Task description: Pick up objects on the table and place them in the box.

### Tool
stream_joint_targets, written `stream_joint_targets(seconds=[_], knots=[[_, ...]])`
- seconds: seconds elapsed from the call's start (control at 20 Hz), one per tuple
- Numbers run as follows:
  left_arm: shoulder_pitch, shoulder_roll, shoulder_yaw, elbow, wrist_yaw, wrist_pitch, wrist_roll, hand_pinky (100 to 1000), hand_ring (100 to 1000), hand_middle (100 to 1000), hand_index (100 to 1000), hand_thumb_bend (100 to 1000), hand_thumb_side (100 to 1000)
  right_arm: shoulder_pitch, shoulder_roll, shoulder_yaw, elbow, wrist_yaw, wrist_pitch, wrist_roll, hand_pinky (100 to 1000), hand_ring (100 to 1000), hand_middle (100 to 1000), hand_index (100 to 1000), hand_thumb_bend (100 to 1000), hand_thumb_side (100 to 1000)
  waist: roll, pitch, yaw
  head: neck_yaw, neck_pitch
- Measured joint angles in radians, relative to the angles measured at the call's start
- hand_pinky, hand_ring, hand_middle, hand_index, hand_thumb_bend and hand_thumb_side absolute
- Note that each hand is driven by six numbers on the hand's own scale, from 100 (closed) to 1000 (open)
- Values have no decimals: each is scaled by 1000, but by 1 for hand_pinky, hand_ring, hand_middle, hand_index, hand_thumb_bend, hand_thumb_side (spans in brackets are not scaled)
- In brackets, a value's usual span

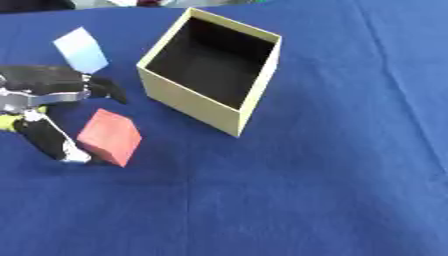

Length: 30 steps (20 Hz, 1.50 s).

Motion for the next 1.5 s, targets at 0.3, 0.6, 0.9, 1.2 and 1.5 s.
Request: stream_joint_targets(seconds=[0.3,0.6,0.9,1.2,1.5], knots=[[-5,-14,-4,29,0,-8,-3,929,909,877,925,476,379,0,0,0,0,-1,1,1,843,739,667,776,100,867,2,6,-3,0,-4],[-6,-17,-7,42,-1,-15,-11,905,879,825,893,416,334,1,0,0,0,-1,2,2,844,739,667,776,100,868,2,6,-4,0,-8],[-6,-17,-16,53,-7,-19,-3,872,823,733,837,357,313,1,0,0,0,-3,2,2,844,740,667,777,100,869,2,7,-5,0,-8],[-6,-17,-20,49,-2,-11,20,854,779,645,776,330,310,4,0,0,0,-3,2,1,845,740,667,778,100,868,2,7,-5,0,-8],[-6,-17,-23,33,-3,2,48,818,730,566,711,266,274,5,0,0,0,-3,2,1,845,740,667,778,100,865,1,7,-4,-3,-8]])
